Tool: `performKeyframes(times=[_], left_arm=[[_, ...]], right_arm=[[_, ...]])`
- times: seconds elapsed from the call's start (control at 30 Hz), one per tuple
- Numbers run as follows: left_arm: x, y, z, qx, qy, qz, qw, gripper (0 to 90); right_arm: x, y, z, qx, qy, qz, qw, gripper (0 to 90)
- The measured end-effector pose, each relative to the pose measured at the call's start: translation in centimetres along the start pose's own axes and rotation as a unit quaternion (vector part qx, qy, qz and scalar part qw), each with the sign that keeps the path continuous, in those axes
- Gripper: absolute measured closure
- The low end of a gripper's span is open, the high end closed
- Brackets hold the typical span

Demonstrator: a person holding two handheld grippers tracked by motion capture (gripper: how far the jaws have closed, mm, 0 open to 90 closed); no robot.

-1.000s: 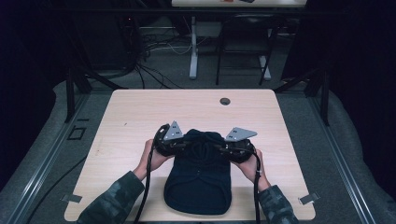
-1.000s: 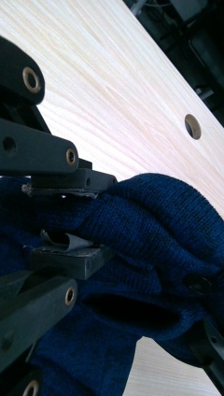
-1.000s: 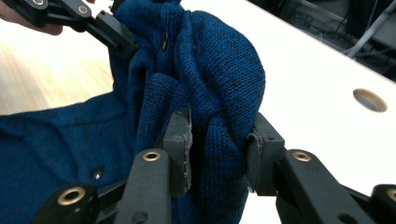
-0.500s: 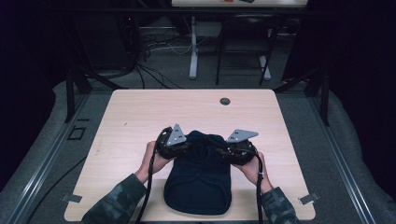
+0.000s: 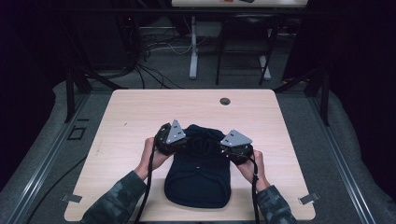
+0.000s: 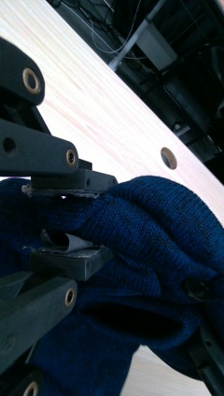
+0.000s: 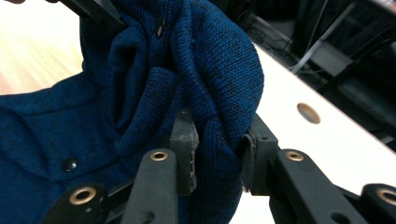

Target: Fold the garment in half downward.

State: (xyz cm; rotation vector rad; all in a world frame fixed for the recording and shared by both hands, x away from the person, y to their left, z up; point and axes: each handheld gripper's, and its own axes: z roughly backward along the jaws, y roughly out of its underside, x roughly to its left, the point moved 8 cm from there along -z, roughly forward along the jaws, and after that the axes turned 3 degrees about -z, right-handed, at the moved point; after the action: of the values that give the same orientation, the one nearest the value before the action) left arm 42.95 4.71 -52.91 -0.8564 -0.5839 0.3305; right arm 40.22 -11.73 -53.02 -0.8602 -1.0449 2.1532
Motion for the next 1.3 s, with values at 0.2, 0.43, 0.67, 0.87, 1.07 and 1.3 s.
performKeyframes(times=[0.2,0.43,0.67,0.87,1.07,1.3], left_arm=[[-0.2,0.8,0.4,0.015,0.015,0.003,0.9998,65.7],[-0.8,2.2,0.1,0.048,0.034,0.032,0.9978,47.6],[-0.9,3.7,-0.5,0.059,0.061,0.07,0.9939,30.9],[-1.4,3.8,-0.9,0.053,0.079,0.064,0.9934,47.7],[-1.5,3.4,-0.5,0.013,0.035,0.048,0.9982,75.5],[-0.3,1.7,-0.7,-0.012,-0.003,0.045,0.9989,75.6]], right_arm=[[0.5,0.2,0.0,-0.01,-0.018,0.009,0.9997,69.9],[1.2,0.9,-0.1,0.003,-0.034,0.022,0.9992,69.8],[1.3,0.7,0.1,-0.009,-0.035,0.029,0.9989,70.0],[1.4,0.8,0.1,-0.016,-0.033,0.044,0.9984,69.9],[1.1,1.1,0.5,-0.013,-0.02,0.055,0.9982,69.6],[0.0,-0.6,0.5,-0.035,0.038,0.07,0.9962,70.0]])
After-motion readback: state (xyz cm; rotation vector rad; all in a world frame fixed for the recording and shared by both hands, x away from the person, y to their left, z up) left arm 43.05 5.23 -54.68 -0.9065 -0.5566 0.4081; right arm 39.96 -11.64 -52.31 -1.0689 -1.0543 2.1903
